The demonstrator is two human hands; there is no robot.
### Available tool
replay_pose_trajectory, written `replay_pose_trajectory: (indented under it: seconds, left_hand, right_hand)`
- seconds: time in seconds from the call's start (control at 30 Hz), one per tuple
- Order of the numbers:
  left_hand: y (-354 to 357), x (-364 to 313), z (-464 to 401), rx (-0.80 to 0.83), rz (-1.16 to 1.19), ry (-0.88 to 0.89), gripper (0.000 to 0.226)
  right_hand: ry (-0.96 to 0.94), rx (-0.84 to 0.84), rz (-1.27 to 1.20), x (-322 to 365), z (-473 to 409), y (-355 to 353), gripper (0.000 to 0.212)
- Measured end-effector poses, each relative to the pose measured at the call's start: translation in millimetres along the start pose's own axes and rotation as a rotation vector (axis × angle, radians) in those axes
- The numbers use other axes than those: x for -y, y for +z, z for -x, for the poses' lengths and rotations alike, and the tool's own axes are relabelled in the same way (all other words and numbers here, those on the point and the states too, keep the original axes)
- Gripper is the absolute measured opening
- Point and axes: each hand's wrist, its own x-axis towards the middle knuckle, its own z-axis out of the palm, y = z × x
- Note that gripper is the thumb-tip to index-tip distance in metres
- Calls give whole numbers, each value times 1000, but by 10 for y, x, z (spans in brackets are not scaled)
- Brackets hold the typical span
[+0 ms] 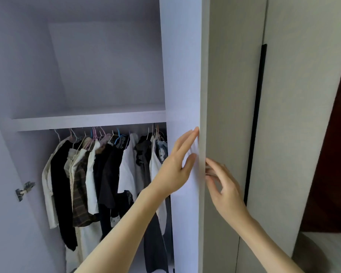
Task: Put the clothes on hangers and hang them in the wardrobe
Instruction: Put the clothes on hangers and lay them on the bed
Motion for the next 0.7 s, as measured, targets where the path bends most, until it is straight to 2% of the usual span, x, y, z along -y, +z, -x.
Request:
replay_pose_trajectory:
  seconds: [0.13, 0.23, 0.4, 0.53, 0.7]
  left_hand:
    - [-124, 89, 106, 8, 21, -32, 58]
    - [-288, 34, 135, 61, -15, -62, 57]
    - [-609, 83, 317, 61, -311, -45, 53]
    - [-1000, 382, 644, -14, -642, -97, 54]
    - [-1387, 963, 1260, -73, -795, -327, 58]
  right_hand:
    - [-159, 5, 118, 155, 18, 54, 37]
    - [-217, -64, 202, 274, 1, 156, 38]
    - [-351, -120, 360, 408, -46, 404, 39]
    - [-391, -11, 385, 469, -130, 763, 45]
    - [-218, 226, 412, 420, -247, 1434, 54]
